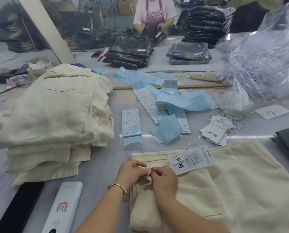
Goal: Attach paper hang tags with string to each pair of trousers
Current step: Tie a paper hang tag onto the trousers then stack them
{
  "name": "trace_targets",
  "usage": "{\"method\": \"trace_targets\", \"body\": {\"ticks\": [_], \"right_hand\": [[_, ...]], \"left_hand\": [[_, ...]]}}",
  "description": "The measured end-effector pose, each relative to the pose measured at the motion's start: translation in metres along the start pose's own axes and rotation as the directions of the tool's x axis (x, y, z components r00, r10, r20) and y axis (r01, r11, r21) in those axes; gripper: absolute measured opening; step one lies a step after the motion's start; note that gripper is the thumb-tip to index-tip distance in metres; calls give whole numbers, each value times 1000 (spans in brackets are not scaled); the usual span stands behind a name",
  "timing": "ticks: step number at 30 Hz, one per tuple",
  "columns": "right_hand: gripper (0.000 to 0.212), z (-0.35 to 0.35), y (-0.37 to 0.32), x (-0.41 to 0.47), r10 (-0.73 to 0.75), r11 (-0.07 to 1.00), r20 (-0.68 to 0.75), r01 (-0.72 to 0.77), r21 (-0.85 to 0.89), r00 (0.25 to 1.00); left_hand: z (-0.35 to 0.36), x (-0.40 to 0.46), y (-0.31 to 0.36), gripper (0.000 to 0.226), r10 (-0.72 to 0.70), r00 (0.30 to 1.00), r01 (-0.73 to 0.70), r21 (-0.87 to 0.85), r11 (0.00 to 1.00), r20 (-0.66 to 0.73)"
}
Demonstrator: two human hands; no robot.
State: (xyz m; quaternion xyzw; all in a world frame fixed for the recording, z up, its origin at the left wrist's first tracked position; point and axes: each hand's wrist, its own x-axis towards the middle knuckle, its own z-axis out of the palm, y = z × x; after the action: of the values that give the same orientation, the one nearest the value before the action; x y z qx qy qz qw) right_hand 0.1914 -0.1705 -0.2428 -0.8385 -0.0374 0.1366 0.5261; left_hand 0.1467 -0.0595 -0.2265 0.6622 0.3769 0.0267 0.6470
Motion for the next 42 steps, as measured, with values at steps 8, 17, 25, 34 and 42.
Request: {"method": "trace_targets", "body": {"ticks": [8,17,25,34,42], "right_hand": [[12,-3,4,1,-32,999,3,32,33,999],[28,-75,-4,31,-534,805,-99,469,-363,840],[22,-103,13,86,-352,520,355,496,-695,866],[9,-94,13,92,-353,433,503,614,-660,789],[7,-88,8,89,-318,486,536,620,-616,782]], "left_hand": [[12,6,1,17,-59,996,57,-29,998,-72],[21,9,14,14,183,961,-171,75,982,-207],[42,-1,28,13,246,968,-241,101,965,-41],[48,-4,20,17,239,971,-234,180,956,-9],[49,-7,21,10,282,959,-278,242,930,17]]}}
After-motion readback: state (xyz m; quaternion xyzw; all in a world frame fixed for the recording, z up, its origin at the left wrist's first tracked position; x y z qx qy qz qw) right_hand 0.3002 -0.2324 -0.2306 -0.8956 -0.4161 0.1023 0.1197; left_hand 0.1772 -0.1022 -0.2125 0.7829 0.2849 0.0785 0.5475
